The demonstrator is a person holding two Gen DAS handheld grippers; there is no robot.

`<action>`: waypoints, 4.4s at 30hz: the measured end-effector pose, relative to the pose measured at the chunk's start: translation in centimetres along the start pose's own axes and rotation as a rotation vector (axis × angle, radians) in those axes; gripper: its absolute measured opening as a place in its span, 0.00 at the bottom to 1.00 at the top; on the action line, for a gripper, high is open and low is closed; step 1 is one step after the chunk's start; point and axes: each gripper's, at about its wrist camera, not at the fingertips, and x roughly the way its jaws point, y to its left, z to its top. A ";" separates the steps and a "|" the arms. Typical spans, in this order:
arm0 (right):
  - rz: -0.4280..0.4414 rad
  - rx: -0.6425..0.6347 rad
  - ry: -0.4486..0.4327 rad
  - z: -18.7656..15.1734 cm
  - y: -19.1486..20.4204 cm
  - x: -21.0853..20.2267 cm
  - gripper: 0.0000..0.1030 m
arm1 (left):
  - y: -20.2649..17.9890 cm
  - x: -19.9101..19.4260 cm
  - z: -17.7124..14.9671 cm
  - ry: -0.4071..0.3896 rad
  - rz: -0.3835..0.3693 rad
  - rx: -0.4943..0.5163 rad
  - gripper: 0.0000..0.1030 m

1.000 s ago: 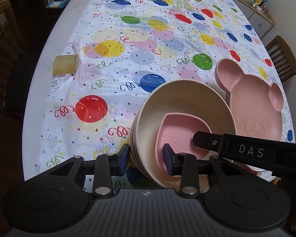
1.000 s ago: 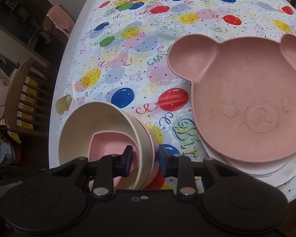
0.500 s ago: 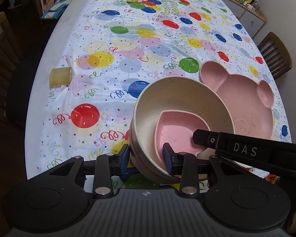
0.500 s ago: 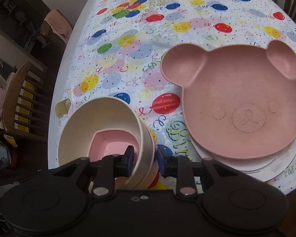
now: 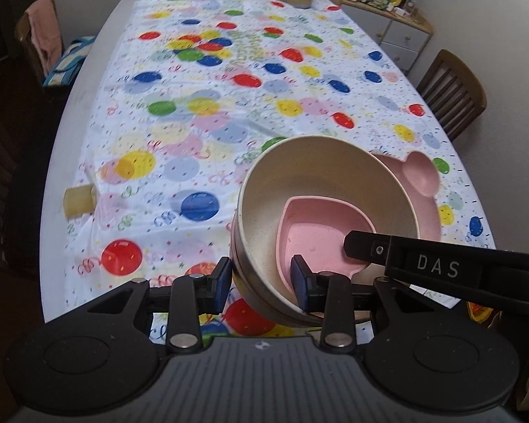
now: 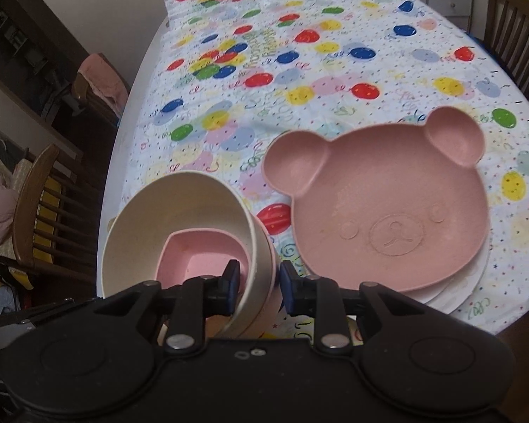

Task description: Organize plates and bowls

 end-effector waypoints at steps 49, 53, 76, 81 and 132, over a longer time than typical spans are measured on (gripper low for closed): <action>-0.056 0.118 0.006 5.6 -14.9 0.8 0.23 | -11.9 10.3 3.9 0.078 -0.043 0.090 0.34; -0.059 0.121 0.013 5.3 -15.0 1.1 0.23 | -11.8 10.5 3.7 0.081 -0.041 0.094 0.34; -0.059 0.126 -0.070 3.9 -14.2 -1.2 0.32 | -10.1 7.5 2.2 0.029 -0.071 0.137 0.40; -0.047 0.094 -0.101 3.1 -13.6 -2.8 0.34 | -9.3 5.7 1.5 -0.007 -0.078 0.153 0.49; 0.058 -0.196 -0.521 -6.9 -10.2 -14.6 1.00 | -9.7 -6.2 -6.1 -0.329 -0.090 0.172 0.99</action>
